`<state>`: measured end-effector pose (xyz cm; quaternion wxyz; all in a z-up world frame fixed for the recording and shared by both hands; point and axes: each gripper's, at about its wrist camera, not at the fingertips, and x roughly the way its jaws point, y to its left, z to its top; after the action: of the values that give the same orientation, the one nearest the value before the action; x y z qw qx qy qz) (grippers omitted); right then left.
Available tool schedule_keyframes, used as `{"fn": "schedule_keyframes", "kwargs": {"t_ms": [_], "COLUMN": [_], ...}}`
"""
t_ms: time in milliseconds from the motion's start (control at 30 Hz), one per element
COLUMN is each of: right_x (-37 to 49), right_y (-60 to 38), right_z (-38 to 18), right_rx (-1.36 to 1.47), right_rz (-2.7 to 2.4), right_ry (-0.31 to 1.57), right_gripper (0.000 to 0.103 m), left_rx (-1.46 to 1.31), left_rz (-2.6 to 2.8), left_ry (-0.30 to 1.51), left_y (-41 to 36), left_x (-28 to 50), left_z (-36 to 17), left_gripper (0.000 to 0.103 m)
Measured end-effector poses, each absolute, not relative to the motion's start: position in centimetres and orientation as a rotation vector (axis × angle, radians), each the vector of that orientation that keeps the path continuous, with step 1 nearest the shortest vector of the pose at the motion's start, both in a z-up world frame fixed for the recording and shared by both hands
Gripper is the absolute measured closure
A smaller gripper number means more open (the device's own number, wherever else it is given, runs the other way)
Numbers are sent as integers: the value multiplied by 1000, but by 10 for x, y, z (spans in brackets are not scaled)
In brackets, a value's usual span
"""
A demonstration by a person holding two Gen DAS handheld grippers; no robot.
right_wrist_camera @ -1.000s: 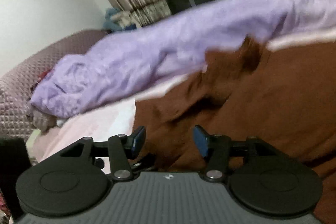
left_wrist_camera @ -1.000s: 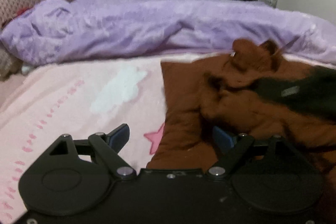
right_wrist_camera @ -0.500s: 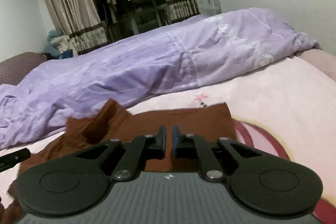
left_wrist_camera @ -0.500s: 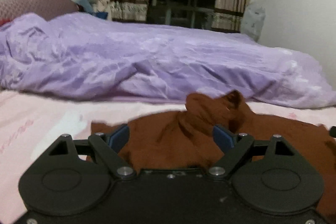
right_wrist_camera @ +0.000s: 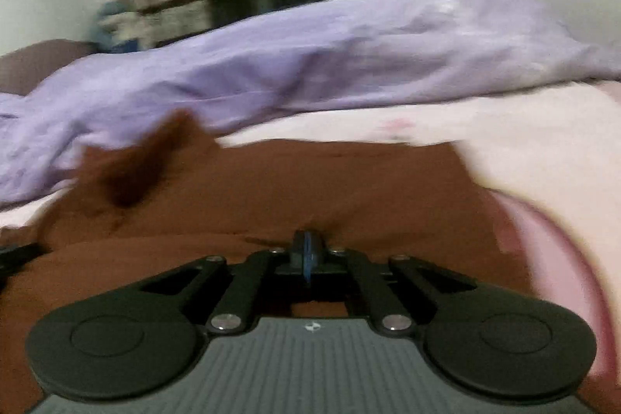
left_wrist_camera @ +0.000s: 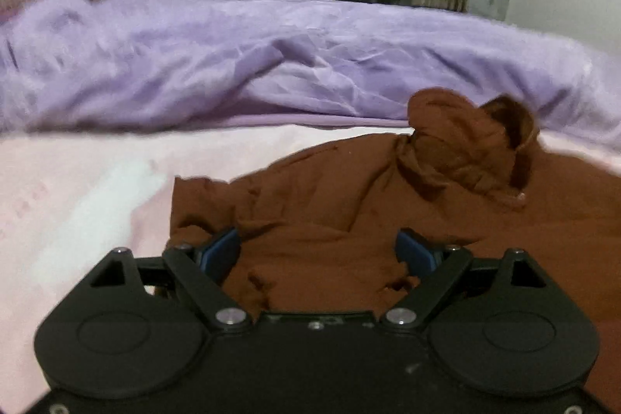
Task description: Fold large clothes
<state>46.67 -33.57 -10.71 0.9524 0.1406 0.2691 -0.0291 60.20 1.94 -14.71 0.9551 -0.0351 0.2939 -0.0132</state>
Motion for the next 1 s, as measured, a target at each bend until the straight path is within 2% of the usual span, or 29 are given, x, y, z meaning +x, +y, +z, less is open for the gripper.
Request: {"fn": "schedule_keyframes", "kwargs": {"t_ms": [133,267,300,333,400,467,667,700,767,833,1000], "right_x": [451,447,446,440,433,421,429,437,450,450,444], "right_y": [-366,-360,-347,-334,-310,-281,-239,-241,-251,-262,-259], "right_z": [-105,-98,-93,-85,-72,-63,-91,-101,-119,-116,-115], "right_rx": [316,300,239,186,162,205,178,188,256,328,275], "right_rz": [-199,-235,-260,-270,-206,-89,60,94,120,119,114], "right_ry": [509,493,477,448,393,382,480,498,543,536,553], "right_gripper": [103,103,101,91,90,90,89,86,89,101,103], "left_rx": [49,35,49,55,28,-21,30,87,193,218,187], "left_rz": [38,53,88,102,45,-47,-164,-142,-101,-80,-90], "left_ry": [565,517,498,458,395,405,553,548,551,526,540], "left_y": [18,16,11,4,-8,-23,-65,-73,-87,-92,-82], "left_x": [593,582,576,565,546,537,551,552,555,555,563], "left_z": [-145,-128,-118,-105,-89,-83,-122,-129,-144,-145,-144], "left_gripper": [11,14,14,14,14,14,14,12,11,10,9]}}
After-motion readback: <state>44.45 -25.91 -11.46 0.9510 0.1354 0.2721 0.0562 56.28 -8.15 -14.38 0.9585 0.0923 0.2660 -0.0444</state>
